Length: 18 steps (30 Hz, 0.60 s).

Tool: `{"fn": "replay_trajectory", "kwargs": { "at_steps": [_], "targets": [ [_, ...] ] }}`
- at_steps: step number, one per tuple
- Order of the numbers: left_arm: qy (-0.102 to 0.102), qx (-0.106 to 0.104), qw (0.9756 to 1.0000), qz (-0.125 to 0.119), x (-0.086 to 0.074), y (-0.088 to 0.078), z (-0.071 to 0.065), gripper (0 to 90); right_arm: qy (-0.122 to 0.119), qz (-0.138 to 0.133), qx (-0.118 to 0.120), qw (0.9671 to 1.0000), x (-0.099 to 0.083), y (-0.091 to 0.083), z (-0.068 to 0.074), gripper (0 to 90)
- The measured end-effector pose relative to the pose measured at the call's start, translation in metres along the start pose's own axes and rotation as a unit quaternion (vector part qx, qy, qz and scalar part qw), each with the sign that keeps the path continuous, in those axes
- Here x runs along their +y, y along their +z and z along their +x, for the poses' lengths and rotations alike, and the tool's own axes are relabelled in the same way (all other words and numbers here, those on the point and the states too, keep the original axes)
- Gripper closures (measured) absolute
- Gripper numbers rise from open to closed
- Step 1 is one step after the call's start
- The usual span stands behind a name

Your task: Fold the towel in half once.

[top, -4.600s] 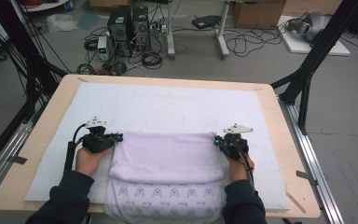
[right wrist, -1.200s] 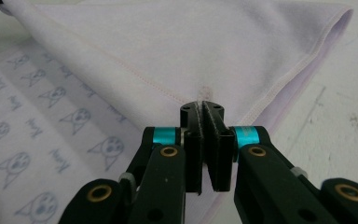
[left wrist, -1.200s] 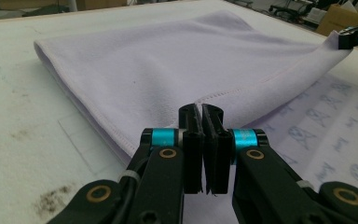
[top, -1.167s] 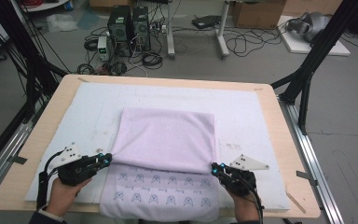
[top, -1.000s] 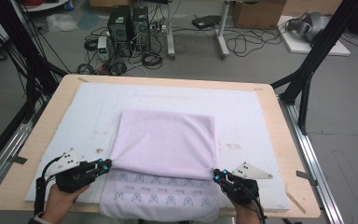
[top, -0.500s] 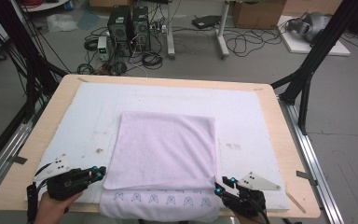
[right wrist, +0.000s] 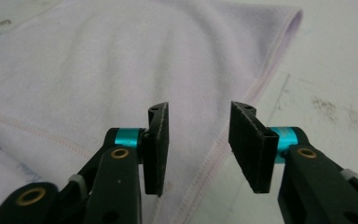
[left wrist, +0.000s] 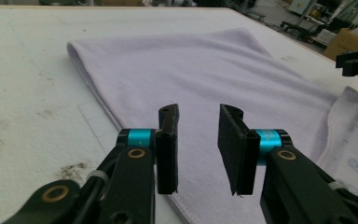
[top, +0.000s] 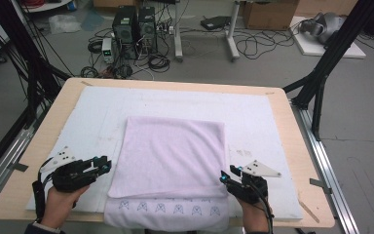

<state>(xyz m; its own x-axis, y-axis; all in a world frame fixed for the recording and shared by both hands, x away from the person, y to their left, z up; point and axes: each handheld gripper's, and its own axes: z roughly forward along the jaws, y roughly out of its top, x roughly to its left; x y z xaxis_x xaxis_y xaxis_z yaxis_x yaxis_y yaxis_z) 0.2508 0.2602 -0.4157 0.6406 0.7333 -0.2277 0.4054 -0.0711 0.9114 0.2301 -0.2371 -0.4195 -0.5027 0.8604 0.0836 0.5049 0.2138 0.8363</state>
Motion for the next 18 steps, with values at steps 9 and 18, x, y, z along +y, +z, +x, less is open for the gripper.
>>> {"fn": "replay_trajectory", "kwargs": {
  "at_steps": [9, 18],
  "targets": [
    [-0.025, -0.001, 0.9995, 0.018, 0.008, 0.028, 0.018, 44.9, -0.007, -0.002, -0.012, 0.9999, 0.019, 0.026, -0.021, 42.2],
    [-0.06, -0.013, 0.9981, 0.006, 0.024, 0.056, 0.042, 36.1, 0.018, -0.009, -0.017, 0.9997, 0.035, 0.043, -0.054, 34.0]
  ]
}}
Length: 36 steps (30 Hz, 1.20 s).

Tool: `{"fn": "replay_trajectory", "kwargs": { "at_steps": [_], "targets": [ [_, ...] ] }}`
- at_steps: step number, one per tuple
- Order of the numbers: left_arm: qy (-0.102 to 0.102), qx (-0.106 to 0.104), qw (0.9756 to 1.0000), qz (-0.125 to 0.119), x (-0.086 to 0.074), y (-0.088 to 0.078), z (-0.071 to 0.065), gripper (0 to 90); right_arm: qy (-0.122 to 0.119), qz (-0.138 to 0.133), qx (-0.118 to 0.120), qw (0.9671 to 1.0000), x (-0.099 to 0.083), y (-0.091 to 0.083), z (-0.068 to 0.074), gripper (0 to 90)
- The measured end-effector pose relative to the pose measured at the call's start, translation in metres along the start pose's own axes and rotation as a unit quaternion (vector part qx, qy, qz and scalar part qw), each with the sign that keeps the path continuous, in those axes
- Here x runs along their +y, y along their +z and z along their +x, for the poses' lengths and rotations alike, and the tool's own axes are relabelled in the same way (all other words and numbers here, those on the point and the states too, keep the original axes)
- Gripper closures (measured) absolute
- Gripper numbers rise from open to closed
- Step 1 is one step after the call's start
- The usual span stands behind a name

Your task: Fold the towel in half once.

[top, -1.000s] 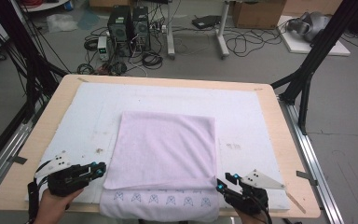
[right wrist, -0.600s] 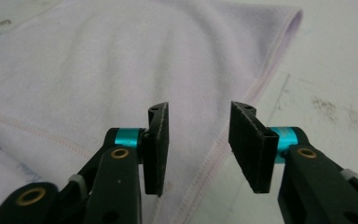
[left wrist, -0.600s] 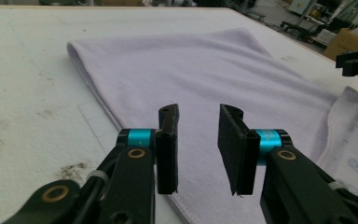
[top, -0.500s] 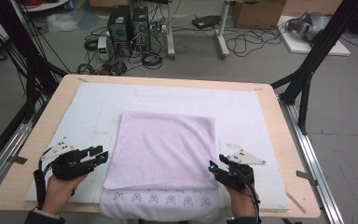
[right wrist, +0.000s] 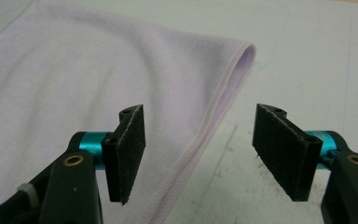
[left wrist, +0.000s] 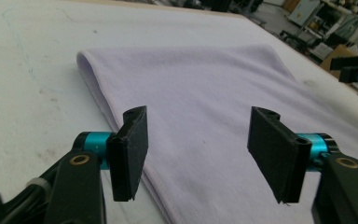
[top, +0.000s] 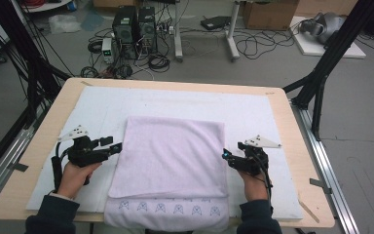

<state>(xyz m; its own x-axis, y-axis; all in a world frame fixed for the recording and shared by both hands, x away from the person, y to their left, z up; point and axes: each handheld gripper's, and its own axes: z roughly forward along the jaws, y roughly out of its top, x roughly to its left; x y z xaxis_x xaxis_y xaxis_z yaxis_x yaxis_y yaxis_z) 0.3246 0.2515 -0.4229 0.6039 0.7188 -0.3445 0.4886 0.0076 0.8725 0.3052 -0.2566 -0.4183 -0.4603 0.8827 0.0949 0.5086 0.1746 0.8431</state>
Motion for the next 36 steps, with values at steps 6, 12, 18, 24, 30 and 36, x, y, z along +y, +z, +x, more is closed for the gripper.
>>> {"fn": "replay_trajectory", "kwargs": {
  "at_steps": [6, 12, 18, 24, 30, 36],
  "targets": [
    [-0.002, 0.02, 0.9998, 0.007, 0.011, 0.017, 0.008, 22.5, 0.007, -0.001, -0.004, 1.0, 0.012, 0.011, -0.012, 29.9],
    [0.004, 0.024, 0.9995, 0.021, 0.026, 0.033, 0.014, 22.5, 0.01, 0.014, -0.004, 0.9999, 0.017, 0.028, -0.015, 29.7],
    [-0.003, 0.044, 0.9981, 0.043, 0.035, 0.051, 0.027, 22.9, 0.025, 0.026, -0.018, 0.9992, 0.027, 0.046, -0.026, 31.1],
    [0.0, 0.063, 0.9955, 0.07, 0.045, 0.073, 0.038, 23.8, 0.046, 0.041, -0.015, 0.998, 0.034, 0.066, -0.038, 31.9],
    [-0.029, 0.114, 0.9889, 0.09, 0.032, 0.092, 0.05, 26.6, 0.022, 0.078, -0.016, 0.9965, 0.041, 0.092, -0.034, 29.1],
    [0.012, 0.137, 0.9847, 0.107, 0.027, 0.102, 0.044, 29.9, 0.001, 0.104, -0.031, 0.9941, 0.038, 0.106, -0.029, 36.5]
  ]
}}
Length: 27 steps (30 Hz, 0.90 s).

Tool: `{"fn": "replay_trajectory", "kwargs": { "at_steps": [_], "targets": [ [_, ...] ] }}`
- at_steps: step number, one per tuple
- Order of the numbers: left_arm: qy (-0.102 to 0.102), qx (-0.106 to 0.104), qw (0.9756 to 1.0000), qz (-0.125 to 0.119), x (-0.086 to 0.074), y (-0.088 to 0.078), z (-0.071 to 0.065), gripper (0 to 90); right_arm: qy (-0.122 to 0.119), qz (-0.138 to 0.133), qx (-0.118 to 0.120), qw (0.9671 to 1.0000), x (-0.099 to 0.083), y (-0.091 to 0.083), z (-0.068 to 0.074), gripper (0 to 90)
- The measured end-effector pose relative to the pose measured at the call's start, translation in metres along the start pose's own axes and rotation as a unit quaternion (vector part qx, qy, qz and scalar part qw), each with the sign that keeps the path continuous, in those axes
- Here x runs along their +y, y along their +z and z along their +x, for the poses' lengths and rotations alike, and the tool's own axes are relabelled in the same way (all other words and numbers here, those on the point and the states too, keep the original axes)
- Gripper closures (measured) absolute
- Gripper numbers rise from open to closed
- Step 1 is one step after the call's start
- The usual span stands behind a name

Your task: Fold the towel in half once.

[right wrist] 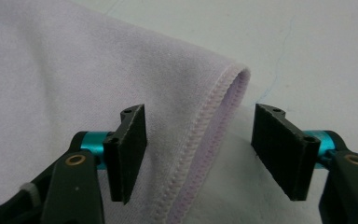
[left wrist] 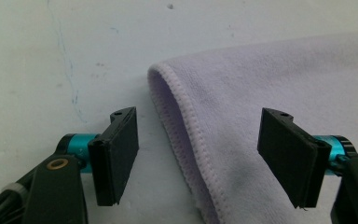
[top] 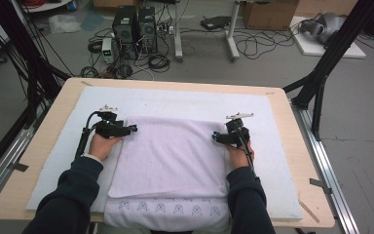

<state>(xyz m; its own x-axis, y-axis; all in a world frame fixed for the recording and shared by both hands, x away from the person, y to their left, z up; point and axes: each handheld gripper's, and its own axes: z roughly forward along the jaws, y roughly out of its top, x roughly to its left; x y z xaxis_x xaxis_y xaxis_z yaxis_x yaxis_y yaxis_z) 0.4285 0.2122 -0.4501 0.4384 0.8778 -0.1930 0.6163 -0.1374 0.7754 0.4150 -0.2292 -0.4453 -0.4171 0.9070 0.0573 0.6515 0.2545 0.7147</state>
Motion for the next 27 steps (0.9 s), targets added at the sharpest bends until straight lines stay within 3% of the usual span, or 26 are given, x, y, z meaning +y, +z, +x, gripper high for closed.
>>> {"fn": "replay_trajectory", "kwargs": {
  "at_steps": [2, 4, 6, 9, 10, 12, 13, 14, 16, 17, 20, 22, 27],
  "targets": [
    [0.011, 0.011, 0.9999, 0.002, 0.0, 0.0, -0.002, 32.8, -0.007, 0.003, -0.003, 1.0, 0.0, -0.001, 0.001, 41.9],
    [0.053, 0.039, 0.9978, 0.009, -0.002, 0.001, -0.009, 38.1, -0.017, 0.004, 0.004, 0.9998, 0.001, -0.001, 0.004, 53.3],
    [0.055, 0.049, 0.9973, 0.006, -0.003, 0.001, -0.013, 41.5, -0.023, 0.005, 0.014, 0.9996, 0.002, -0.001, 0.008, 66.1],
    [0.044, 0.042, 0.9982, 0.004, -0.003, 0.0, -0.015, 54.8, 0.0, 0.003, 0.044, 0.999, 0.0, -0.001, 0.005, 76.2],
    [0.039, 0.028, 0.9988, 0.003, -0.003, 0.0, -0.015, 61.8, 0.006, 0.003, 0.051, 0.9987, 0.0, -0.001, 0.004, 80.5],
    [0.038, 0.012, 0.9992, 0.003, -0.004, 0.0, -0.018, 79.3, 0.004, 0.002, 0.058, 0.9983, 0.0, -0.001, 0.005, 83.8],
    [0.04, 0.013, 0.9991, 0.004, -0.003, 0.0, -0.018, 82.9, 0.003, 0.001, 0.058, 0.9983, 0.0, -0.001, 0.005, 84.5],
    [0.035, 0.012, 0.9993, 0.005, -0.003, 0.0, -0.018, 83.8, 0.001, 0.001, 0.058, 0.9983, 0.001, 0.0, 0.005, 84.9],
    [0.003, -0.01, 0.9999, 0.009, 0.0, 0.0, -0.01, 84.7, 0.005, -0.006, 0.061, 0.9981, 0.0, 0.001, 0.001, 85.6],
    [-0.018, -0.016, 0.9997, 0.006, 0.0, 0.0, -0.007, 84.8, 0.009, -0.01, 0.056, 0.9983, 0.001, 0.001, -0.001, 85.8],
    [-0.056, -0.024, 0.9981, -0.007, 0.001, 0.003, 0.001, 85.2, 0.004, -0.013, 0.042, 0.999, 0.005, 0.005, -0.005, 86.1],
    [-0.06, -0.024, 0.9979, -0.002, 0.004, 0.005, 0.003, 85.2, 0.002, -0.015, 0.036, 0.9993, 0.011, 0.008, -0.007, 86.2],
    [-0.072, -0.026, 0.997, -0.015, 0.023, 0.008, 0.005, 85.2, 0.013, -0.025, 0.023, 0.9993, 0.025, 0.012, -0.014, 86.2]
  ]
}}
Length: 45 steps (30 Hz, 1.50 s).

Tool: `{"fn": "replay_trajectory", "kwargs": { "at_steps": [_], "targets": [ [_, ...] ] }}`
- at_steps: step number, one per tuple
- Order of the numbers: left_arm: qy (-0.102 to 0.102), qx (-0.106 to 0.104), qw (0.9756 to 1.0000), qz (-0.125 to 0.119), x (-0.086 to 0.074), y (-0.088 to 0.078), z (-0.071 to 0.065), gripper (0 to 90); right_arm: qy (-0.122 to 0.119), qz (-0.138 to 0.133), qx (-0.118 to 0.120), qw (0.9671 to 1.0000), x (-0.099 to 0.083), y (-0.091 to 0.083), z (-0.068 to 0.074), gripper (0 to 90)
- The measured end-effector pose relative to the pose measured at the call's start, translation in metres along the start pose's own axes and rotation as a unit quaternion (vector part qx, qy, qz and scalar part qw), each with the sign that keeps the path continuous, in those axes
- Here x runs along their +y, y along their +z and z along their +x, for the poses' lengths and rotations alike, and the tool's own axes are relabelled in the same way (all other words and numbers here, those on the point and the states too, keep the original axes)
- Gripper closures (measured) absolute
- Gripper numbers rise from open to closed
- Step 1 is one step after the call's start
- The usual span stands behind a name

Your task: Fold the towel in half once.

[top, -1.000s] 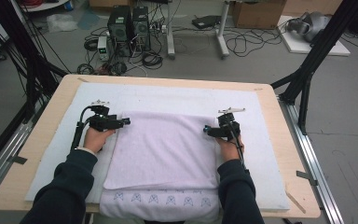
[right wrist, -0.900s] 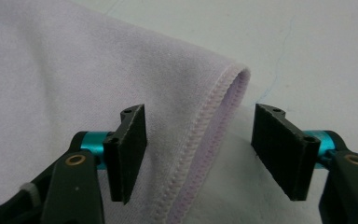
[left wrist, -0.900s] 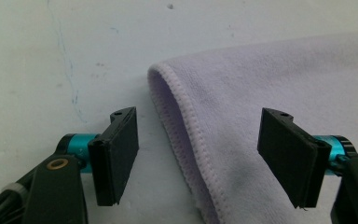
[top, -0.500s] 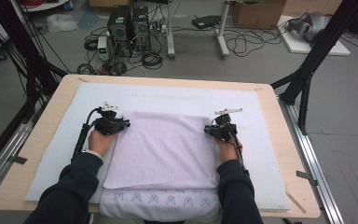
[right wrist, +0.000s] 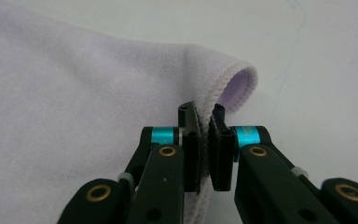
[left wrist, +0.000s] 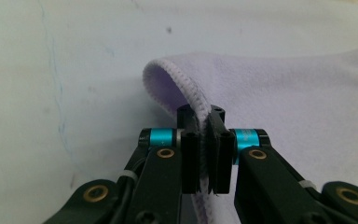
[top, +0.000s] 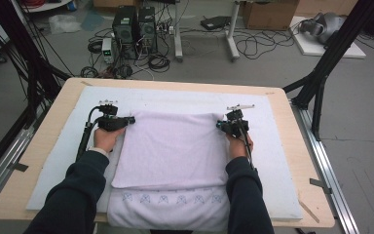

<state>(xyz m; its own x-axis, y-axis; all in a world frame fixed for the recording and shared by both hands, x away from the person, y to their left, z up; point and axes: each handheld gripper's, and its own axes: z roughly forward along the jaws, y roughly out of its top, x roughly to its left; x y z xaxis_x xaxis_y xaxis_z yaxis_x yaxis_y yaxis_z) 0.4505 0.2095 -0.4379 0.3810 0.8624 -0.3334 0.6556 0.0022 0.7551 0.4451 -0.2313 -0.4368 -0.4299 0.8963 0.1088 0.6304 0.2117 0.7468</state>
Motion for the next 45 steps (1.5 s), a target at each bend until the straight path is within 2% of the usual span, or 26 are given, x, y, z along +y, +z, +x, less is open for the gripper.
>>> {"fn": "replay_trajectory", "kwargs": {
  "at_steps": [5, 10, 12, 13, 15, 17, 19, 20, 21, 22, 23, 24, 26, 28, 31, 34, 37, 38, 40, 43, 45],
  "targets": [
    [-0.001, 0.006, 0.9998, -0.018, 0.018, 0.009, 0.002, 85.2, 0.001, -0.019, -0.018, 0.9997, 0.015, 0.005, -0.006, 86.1],
    [0.017, 0.014, 0.9984, -0.052, 0.037, 0.014, 0.001, 85.2, -0.007, -0.064, -0.044, 0.9969, 0.031, 0.005, -0.009, 86.0],
    [0.016, 0.007, 0.9975, -0.069, 0.044, 0.015, 0.002, 85.2, -0.004, -0.082, -0.047, 0.9955, 0.033, 0.004, -0.012, 86.0],
    [0.015, 0.003, 0.9968, -0.079, 0.048, 0.015, 0.002, 85.2, 0.001, -0.081, -0.046, 0.9957, 0.034, 0.005, -0.014, 86.0],
    [0.024, 0.011, 0.9958, -0.088, 0.054, 0.017, -0.001, 85.3, 0.003, -0.079, -0.049, 0.9956, 0.038, 0.007, -0.016, 85.9],
    [0.032, 0.021, 0.9953, -0.089, 0.054, 0.02, 0.0, 85.2, -0.001, -0.087, -0.052, 0.9949, 0.045, 0.008, -0.017, 85.7],
    [0.028, 0.027, 0.9961, -0.079, 0.05, 0.025, 0.005, 83.8, -0.004, -0.078, -0.056, 0.9954, 0.051, 0.012, -0.015, 84.3],
    [0.025, 0.029, 0.9967, -0.071, 0.048, 0.027, 0.007, 79.1, -0.011, -0.073, -0.064, 0.9952, 0.053, 0.015, -0.014, 82.3],
    [0.031, 0.026, 0.9974, -0.059, 0.046, 0.029, 0.008, 70.7, -0.014, -0.071, -0.074, 0.9946, 0.053, 0.018, -0.012, 77.4],
    [0.05, 0.026, 0.9973, -0.047, 0.044, 0.029, 0.008, 65.1, -0.004, -0.072, -0.078, 0.9944, 0.052, 0.02, -0.012, 67.3],
    [0.068, 0.028, 0.9964, -0.043, 0.041, 0.029, 0.006, 62.5, 0.01, -0.067, -0.075, 0.9949, 0.051, 0.022, -0.013, 61.7],
    [0.076, 0.021, 0.996, -0.042, 0.038, 0.027, 0.005, 60.7, 0.02, -0.059, -0.075, 0.9953, 0.049, 0.023, -0.015, 56.5],
    [0.066, 0.006, 0.9967, -0.047, 0.034, 0.023, 0.005, 56.0, 0.031, -0.058, -0.068, 0.9955, 0.044, 0.02, -0.019, 54.5],
    [0.062, -0.003, 0.9973, -0.04, 0.03, 0.018, 0.005, 52.8, 0.045, -0.074, -0.063, 0.9942, 0.039, 0.011, -0.023, 53.9],
    [0.058, -0.015, 0.9971, -0.048, 0.025, 0.009, 0.007, 49.1, 0.048, -0.074, -0.055, 0.9946, 0.032, -0.003, -0.028, 53.0],
    [0.051, -0.033, 0.997, -0.047, 0.019, 0.002, 0.008, 42.5, 0.041, -0.071, -0.045, 0.9956, 0.024, -0.018, -0.032, 51.4],
    [0.063, -0.046, 0.9956, -0.053, 0.009, -0.007, 0.004, 38.8, 0.032, -0.071, -0.022, 0.9967, 0.014, -0.033, -0.029, 48.9],
    [0.069, -0.053, 0.9951, -0.046, 0.006, -0.01, 0.002, 38.3, 0.027, -0.069, -0.015, 0.9971, 0.01, -0.038, -0.028, 47.3],
    [0.076, -0.065, 0.9938, -0.05, -0.001, -0.017, -0.002, 36.3, 0.017, -0.064, 0.015, 0.9977, 0.001, -0.048, -0.022, 45.1],
    [0.09, -0.081, 0.9915, -0.047, -0.01, -0.028, -0.008, 36.8, -0.01, -0.054, 0.033, 0.998, -0.016, -0.063, -0.01, 46.0],
    [0.1, -0.09, 0.9896, -0.051, -0.018, -0.035, -0.012, 37.4, -0.019, -0.046, 0.044, 0.9978, -0.025, -0.071, -0.004, 46.6]
  ]
}}
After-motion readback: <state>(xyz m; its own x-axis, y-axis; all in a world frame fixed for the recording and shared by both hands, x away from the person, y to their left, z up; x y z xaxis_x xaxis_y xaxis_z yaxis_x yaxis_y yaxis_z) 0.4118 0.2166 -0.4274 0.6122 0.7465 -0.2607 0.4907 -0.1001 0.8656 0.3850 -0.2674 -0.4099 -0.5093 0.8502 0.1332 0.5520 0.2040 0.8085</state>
